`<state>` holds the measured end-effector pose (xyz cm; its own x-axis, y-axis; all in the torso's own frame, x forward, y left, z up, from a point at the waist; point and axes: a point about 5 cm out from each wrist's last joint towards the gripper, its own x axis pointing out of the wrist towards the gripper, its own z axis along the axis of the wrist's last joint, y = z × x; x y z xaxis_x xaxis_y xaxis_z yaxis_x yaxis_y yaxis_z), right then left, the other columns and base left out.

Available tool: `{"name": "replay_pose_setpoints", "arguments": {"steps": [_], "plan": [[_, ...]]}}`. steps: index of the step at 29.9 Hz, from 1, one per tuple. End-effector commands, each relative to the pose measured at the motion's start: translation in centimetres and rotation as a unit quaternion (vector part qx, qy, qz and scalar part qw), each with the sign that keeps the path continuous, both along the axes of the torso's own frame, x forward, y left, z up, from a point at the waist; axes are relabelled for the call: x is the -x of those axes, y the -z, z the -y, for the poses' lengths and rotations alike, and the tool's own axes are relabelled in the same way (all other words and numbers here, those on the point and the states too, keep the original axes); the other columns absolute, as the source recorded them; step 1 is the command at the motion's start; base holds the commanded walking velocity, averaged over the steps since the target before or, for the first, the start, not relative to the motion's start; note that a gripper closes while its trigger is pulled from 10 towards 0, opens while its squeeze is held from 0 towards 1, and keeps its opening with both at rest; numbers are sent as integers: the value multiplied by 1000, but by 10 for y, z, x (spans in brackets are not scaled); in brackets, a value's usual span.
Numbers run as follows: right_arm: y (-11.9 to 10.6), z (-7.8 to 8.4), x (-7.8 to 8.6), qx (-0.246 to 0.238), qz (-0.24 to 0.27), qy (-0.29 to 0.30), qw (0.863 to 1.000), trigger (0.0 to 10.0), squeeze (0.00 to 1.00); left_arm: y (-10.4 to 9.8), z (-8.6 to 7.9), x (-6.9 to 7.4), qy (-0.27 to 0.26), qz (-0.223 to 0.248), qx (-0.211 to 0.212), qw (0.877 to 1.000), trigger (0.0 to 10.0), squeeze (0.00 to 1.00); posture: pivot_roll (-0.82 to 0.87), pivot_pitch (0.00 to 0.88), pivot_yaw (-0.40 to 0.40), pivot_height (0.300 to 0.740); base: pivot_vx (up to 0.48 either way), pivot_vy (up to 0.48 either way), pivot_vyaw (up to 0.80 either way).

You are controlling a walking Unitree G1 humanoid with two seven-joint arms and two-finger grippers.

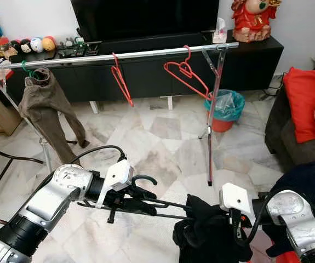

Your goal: Hang hanger

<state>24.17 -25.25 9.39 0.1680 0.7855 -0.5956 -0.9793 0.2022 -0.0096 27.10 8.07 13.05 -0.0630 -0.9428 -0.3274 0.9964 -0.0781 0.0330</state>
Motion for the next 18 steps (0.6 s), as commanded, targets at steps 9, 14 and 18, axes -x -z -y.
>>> {"name": "replay_pose_setpoints", "arguments": {"steps": [9,14,18], "plan": [[2,-4,-4,6,13,3,1000,0,0,-6,-17,-10,-22,11,-12,1000,10000,1000,-28,36,88,740,0,0,0],[6,-2,-5,14,13,15,1000,0,0,-6,-24,-12,-21,11,-21,999,10000,1000,-26,36,90,740,0,0,0],[8,0,-4,21,11,18,1000,0,0,-6,-28,-15,-27,14,-28,999,10000,1000,-27,34,91,740,0,0,0]]}}
